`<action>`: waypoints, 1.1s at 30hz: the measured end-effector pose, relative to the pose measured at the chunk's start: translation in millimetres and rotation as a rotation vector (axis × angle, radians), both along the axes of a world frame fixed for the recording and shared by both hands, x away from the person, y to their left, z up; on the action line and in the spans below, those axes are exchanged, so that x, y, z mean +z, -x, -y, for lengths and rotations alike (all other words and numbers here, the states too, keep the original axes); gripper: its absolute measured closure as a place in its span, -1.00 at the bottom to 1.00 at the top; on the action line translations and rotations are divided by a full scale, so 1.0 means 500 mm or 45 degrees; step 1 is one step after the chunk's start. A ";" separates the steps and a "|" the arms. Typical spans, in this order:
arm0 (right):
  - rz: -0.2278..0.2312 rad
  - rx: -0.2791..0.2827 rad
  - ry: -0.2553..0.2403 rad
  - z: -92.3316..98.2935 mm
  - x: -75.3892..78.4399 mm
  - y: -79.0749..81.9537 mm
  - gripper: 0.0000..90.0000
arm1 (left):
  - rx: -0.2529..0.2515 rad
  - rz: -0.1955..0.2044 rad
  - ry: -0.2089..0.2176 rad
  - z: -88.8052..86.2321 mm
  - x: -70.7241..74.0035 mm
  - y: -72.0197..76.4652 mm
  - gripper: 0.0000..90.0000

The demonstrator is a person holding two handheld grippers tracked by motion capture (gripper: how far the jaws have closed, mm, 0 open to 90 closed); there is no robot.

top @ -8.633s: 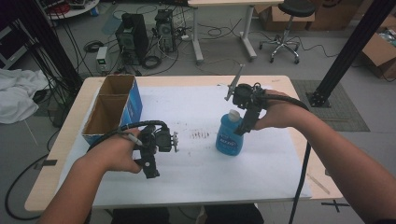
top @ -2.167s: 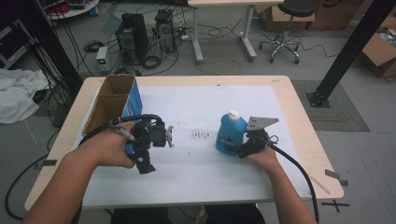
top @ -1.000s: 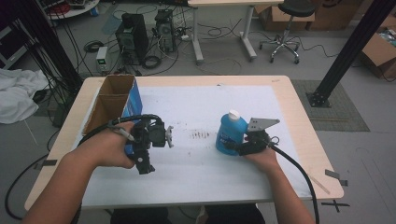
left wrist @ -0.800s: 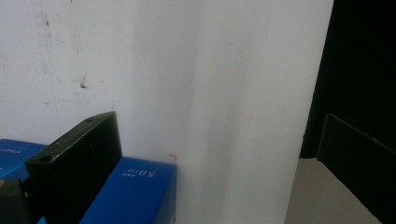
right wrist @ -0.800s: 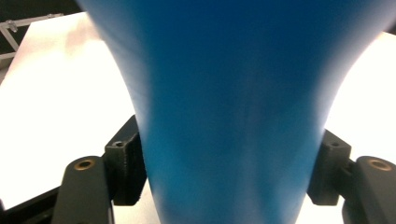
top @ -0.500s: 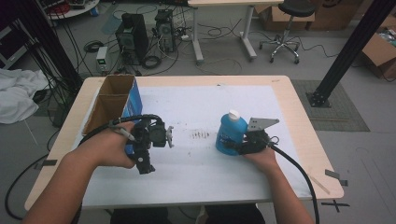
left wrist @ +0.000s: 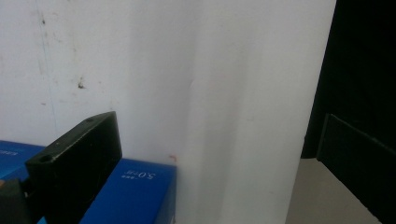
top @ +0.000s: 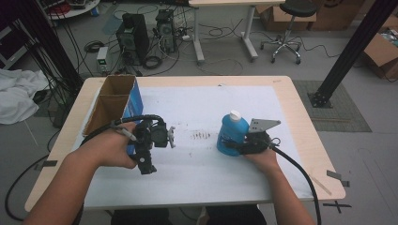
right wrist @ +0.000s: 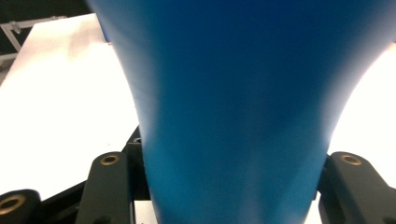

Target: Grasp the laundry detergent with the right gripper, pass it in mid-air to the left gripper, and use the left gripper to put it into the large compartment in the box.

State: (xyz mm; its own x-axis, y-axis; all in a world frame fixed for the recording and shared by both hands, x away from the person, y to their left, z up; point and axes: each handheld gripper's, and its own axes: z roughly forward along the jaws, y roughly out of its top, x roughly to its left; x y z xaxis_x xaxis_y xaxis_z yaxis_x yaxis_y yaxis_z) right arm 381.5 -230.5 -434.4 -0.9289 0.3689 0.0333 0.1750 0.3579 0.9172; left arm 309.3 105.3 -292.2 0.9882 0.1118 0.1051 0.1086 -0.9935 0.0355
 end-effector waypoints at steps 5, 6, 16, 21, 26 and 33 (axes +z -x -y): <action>0.031 -0.002 0.033 -0.003 0.006 0.005 0.00 | -0.004 0.001 -0.001 0.002 0.002 -0.002 -0.99; 0.033 -0.002 0.041 -0.003 0.007 0.006 0.01 | -0.004 0.001 -0.003 0.004 0.003 -0.002 -0.99; 0.055 0.046 0.061 0.023 0.064 0.028 0.01 | -0.029 0.006 -0.003 0.019 0.009 -0.008 -0.99; 0.082 0.104 0.067 0.034 0.112 0.055 0.01 | -0.049 0.016 -0.005 0.030 0.018 -0.011 -0.99; 0.095 0.158 0.063 0.031 0.143 0.086 0.01 | -0.061 0.017 -0.011 0.042 0.026 -0.015 -0.99; 0.091 0.261 0.066 -0.006 0.149 0.121 0.01 | -0.095 0.003 -0.009 0.066 0.031 -0.017 -0.99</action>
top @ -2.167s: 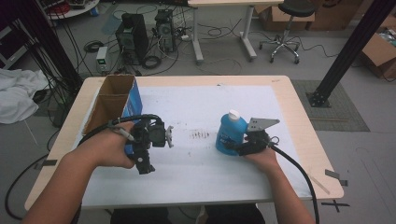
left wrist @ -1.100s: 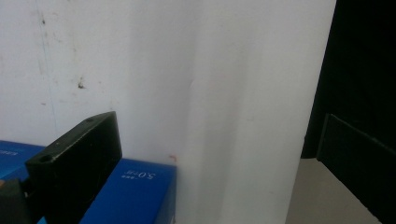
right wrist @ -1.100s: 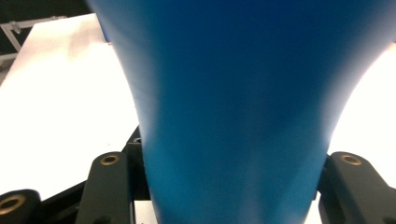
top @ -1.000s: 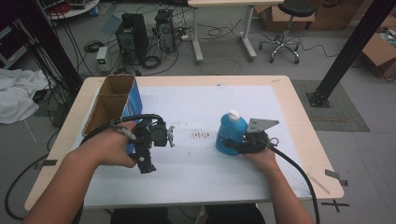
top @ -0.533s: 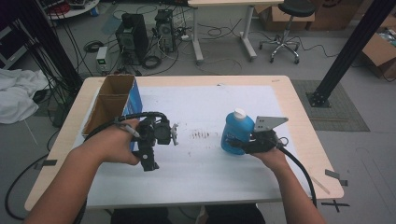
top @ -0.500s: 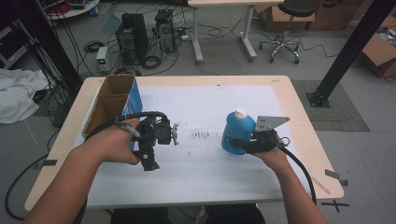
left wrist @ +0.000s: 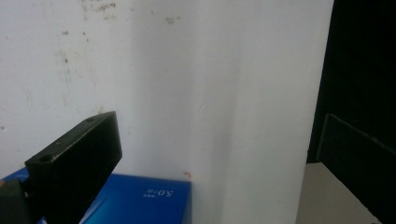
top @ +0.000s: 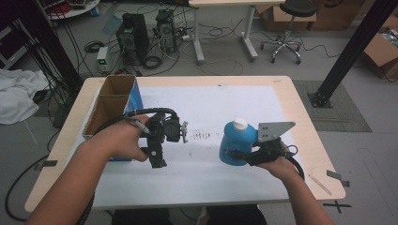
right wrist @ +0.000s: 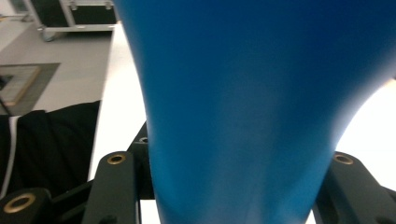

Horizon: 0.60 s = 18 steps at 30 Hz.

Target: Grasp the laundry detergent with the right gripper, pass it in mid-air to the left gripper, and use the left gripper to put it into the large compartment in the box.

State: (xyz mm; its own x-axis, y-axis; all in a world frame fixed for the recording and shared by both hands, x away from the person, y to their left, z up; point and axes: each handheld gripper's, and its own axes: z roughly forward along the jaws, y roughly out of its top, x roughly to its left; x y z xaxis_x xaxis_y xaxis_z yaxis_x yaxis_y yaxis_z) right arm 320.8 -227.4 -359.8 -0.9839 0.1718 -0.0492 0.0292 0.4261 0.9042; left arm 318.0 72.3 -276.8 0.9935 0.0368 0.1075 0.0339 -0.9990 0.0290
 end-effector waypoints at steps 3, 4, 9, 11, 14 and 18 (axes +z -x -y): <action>-0.014 0.040 0.006 -0.022 -0.009 0.010 0.01 | -0.011 -0.007 -0.001 0.008 0.002 0.001 -0.99; -0.020 0.051 0.006 -0.029 -0.013 0.013 0.01 | -0.013 -0.011 0.001 0.009 0.003 0.001 -0.99; -0.035 0.113 0.003 -0.073 -0.037 0.018 0.01 | -0.019 -0.033 0.009 0.016 0.005 0.002 -0.99; -0.042 0.133 0.001 -0.089 -0.045 0.018 0.01 | -0.022 -0.040 0.015 0.018 0.004 0.003 -0.99; -0.040 0.167 0.007 -0.118 -0.062 0.014 0.00 | -0.024 -0.048 0.021 0.020 0.003 0.006 -0.99; -0.035 0.213 0.026 -0.158 -0.080 0.011 0.00 | -0.022 -0.053 0.033 0.022 0.003 0.010 -0.99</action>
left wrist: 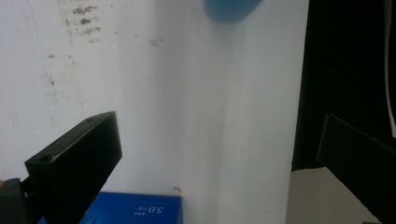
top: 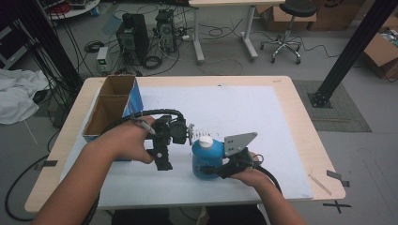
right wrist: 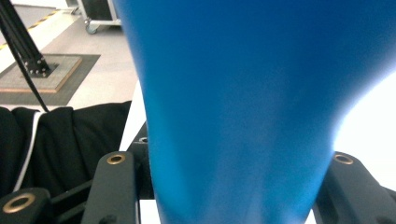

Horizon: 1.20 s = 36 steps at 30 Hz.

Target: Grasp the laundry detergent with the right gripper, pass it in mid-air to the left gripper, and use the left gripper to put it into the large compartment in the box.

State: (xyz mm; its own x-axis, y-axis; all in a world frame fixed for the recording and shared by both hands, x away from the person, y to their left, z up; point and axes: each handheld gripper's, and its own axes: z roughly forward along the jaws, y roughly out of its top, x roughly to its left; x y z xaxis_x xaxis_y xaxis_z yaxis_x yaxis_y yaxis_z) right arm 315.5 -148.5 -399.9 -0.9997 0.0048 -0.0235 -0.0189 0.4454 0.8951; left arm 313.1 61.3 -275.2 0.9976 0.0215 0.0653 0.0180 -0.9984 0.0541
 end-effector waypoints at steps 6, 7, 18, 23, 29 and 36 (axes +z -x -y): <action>-0.012 0.031 -0.030 -0.041 -0.016 -0.005 0.01 | -0.011 -0.002 0.008 0.004 0.006 0.008 -0.99; -0.011 0.035 -0.033 -0.045 -0.017 -0.006 0.01 | -0.014 -0.001 0.012 0.005 0.008 0.010 -0.99; 0.006 0.064 -0.038 -0.098 -0.016 -0.011 0.02 | -0.037 0.000 0.003 0.032 0.019 0.013 -0.99; 0.003 0.069 -0.053 -0.112 -0.015 -0.012 0.02 | -0.040 0.003 -0.007 0.042 0.021 0.014 -0.99; 0.012 0.073 -0.051 -0.127 -0.012 -0.011 0.02 | -0.039 0.003 -0.019 0.049 0.019 0.015 -0.97; 0.024 0.086 -0.058 -0.139 -0.008 -0.010 0.02 | -0.040 -0.004 -0.030 0.052 0.015 0.015 -0.91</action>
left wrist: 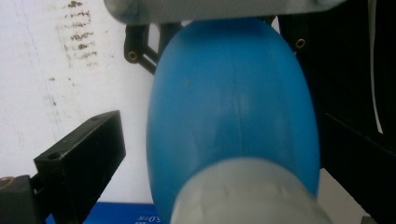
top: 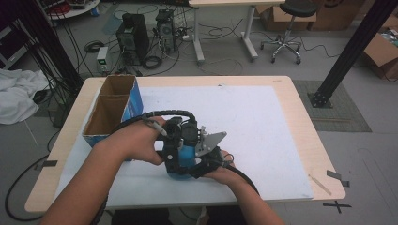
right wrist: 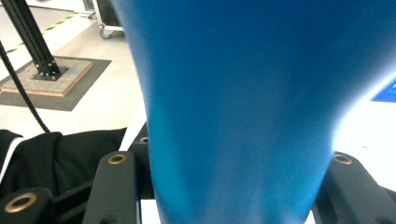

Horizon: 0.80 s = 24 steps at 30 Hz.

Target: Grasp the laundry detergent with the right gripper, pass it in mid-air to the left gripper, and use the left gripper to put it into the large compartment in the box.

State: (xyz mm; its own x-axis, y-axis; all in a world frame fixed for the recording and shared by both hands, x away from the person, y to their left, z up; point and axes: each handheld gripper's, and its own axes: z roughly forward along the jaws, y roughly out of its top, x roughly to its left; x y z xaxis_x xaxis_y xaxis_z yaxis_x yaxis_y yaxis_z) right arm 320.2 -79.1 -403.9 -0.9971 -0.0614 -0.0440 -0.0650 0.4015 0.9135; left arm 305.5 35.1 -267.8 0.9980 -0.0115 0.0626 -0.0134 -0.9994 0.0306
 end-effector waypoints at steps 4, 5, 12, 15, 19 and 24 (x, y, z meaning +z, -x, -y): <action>-0.001 0.002 -0.002 -0.002 0.000 0.000 0.02 | 0.004 -0.001 -0.011 0.000 0.001 0.001 -0.83; -0.001 0.002 -0.002 -0.002 0.000 0.000 0.02 | 0.005 -0.007 -0.012 0.000 0.001 0.001 -0.78; -0.004 -0.004 -0.004 -0.001 0.001 0.000 0.02 | -0.001 0.011 -0.015 0.001 0.004 0.003 -0.63; 0.002 -0.003 -0.006 -0.002 0.000 0.000 0.02 | -0.001 0.011 -0.017 0.003 0.005 0.003 -0.61; -0.013 -0.006 -0.001 -0.003 -0.001 0.001 0.02 | -0.001 0.017 -0.033 0.005 0.003 0.003 -0.54; -0.007 0.000 -0.009 -0.004 -0.001 0.000 0.02 | 0.003 0.027 -0.047 0.006 0.000 0.003 -0.47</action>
State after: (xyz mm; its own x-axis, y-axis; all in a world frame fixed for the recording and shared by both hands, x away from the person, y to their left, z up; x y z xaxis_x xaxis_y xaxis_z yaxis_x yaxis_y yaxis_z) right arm 320.4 -77.2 -404.6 -0.9973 -0.0615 -0.0391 -0.0603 0.3951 0.9166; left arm 303.9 32.4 -267.9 0.9965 -0.0115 0.0830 -0.0110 -0.9999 -0.0065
